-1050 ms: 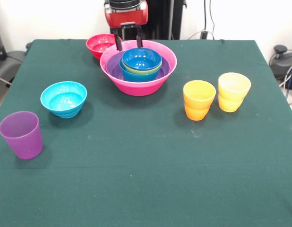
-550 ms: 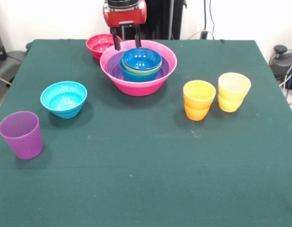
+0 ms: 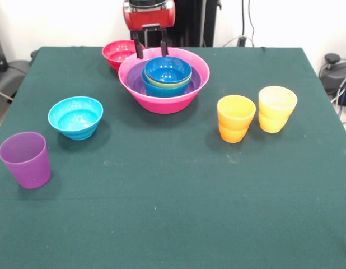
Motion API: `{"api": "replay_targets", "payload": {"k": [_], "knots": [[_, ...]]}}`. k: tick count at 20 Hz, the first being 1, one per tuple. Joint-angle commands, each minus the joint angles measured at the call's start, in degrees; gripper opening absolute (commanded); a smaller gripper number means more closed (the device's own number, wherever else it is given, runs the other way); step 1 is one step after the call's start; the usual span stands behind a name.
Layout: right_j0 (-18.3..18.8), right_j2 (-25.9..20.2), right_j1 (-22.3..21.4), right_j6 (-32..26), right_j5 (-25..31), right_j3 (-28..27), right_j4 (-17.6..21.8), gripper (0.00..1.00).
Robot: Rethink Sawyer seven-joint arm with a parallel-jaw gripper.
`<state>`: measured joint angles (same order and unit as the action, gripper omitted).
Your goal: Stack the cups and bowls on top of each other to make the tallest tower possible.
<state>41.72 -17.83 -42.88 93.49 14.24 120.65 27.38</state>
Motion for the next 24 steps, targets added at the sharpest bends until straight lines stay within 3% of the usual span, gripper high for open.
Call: {"api": "replay_targets", "payload": {"k": [1, 13, 24], "knots": [[-2.01, -1.76, -0.77, 2.16, 1.87, -2.27, 1.87, 1.00], [1.70, -4.36, -4.70, 0.30, 3.47, 0.99, 0.93, 1.00], [3.16, -4.05, -4.94, 0.24, 1.75, 3.07, 2.64, 1.00]]}}
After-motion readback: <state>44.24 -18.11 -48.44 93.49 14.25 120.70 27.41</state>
